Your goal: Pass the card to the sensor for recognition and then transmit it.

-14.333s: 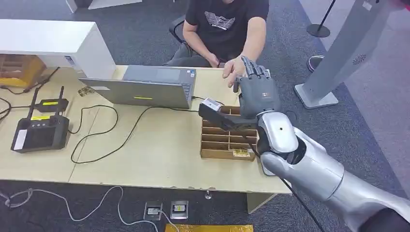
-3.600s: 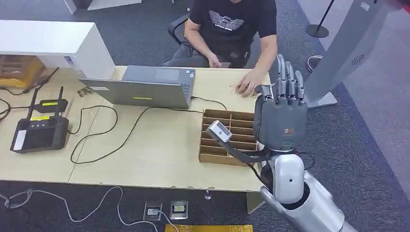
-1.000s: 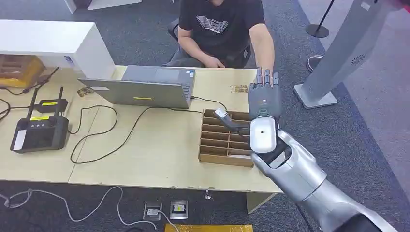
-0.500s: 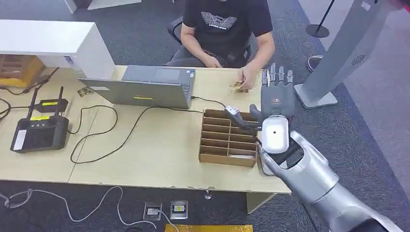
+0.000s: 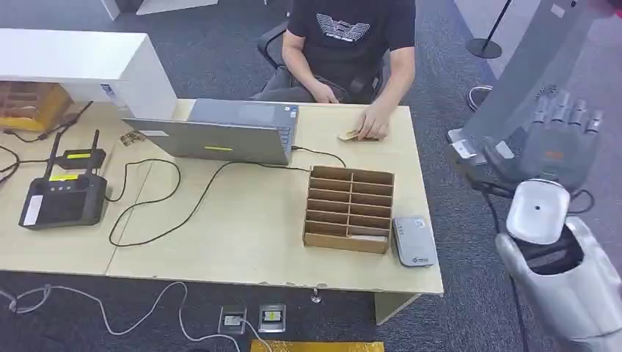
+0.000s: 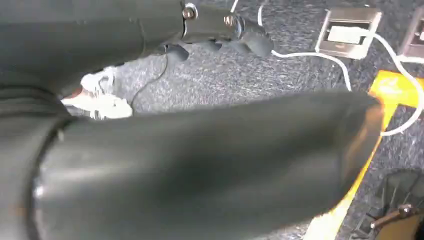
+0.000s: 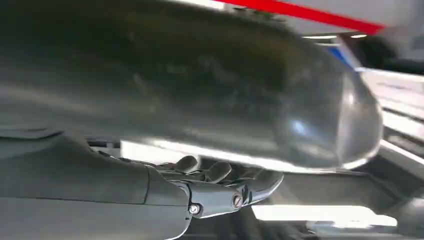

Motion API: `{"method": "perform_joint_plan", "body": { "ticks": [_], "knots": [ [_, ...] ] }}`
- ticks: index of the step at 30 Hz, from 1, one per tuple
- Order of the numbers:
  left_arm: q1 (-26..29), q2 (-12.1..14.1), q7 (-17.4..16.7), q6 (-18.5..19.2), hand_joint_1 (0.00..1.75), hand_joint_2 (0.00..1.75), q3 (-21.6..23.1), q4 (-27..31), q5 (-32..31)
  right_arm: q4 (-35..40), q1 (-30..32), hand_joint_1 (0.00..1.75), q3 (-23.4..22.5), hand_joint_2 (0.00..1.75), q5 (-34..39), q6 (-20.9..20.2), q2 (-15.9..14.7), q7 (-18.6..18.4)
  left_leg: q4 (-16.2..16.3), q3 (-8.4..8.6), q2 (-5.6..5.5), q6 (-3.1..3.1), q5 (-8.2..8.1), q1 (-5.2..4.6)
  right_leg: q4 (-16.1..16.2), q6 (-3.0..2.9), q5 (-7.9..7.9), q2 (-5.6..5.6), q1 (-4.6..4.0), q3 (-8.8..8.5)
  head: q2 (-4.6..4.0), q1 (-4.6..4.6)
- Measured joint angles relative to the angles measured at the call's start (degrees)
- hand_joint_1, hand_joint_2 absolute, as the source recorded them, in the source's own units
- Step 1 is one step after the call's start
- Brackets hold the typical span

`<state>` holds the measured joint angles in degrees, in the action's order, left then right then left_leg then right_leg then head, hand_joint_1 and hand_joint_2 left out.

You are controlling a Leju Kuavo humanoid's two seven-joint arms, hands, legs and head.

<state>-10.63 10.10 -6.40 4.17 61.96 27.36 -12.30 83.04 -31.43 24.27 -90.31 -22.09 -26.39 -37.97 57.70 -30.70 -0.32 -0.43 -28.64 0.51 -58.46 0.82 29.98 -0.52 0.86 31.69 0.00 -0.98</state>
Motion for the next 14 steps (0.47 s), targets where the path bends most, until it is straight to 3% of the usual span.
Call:
{"method": "perform_joint_plan", "body": {
  "ticks": [4, 6, 10, 12, 14],
  "knots": [
    [2.4, 0.4, -0.8, -3.6, 0.0, 0.0, -1.0, -0.2, 2.0, 4.8, 9.9, 0.0, -12.9, 0.0, 0.7, 4.6, -1.9, 0.0, 0.0, -0.04, 0.13, 0.03, -0.09, 0.01, 0.0, 0.01, 0.01, 0.09, -0.01, 0.08, 0.0, -0.11],
    [3.2, 0.5, -1.0, -5.3, 0.0, 0.0, -1.2, -0.2, 3.3, 5.5, 14.4, 0.0, -18.3, 0.0, 4.8, 9.4, -2.4, 0.0, 0.0, -0.06, 0.09, 0.03, -0.1, 0.01, 0.0, -0.02, 0.04, 0.03, 0.0, 0.1, 0.0, -0.04],
    [5.0, 0.4, -1.0, -8.7, 0.0, 0.0, -1.5, -0.2, 6.4, 4.4, 24.4, 0.0, -29.4, 0.0, 23.7, 28.2, -2.1, 0.0, 0.0, -0.06, 0.06, 0.06, -0.14, 0.02, 0.1, -0.01, 0.12, 0.0, -0.02, 0.07, 0.0, -0.04],
    [6.0, 0.3, -0.7, -10.0, 0.0, 0.0, -1.6, -0.2, 8.2, 1.3, 29.5, 0.0, -33.9, 0.0, 37.1, 41.1, -1.0, 0.5, 0.0, -0.08, 0.01, 0.06, -0.16, 0.04, 0.1, 0.02, 0.16, -0.06, -0.04, 0.04, 0.0, -0.07],
    [6.8, 0.1, -0.7, -10.9, 0.0, 0.0, -1.6, -0.2, 9.6, -3.9, 33.6, 0.0, -37.8, 0.0, 50.3, 50.0, 0.9, 3.9, -0.1, -0.09, -0.03, 0.03, -0.2, 0.04, 0.1, 0.02, 0.18, -0.08, -0.05, 0.06, 0.0, -0.02]
  ]
}}
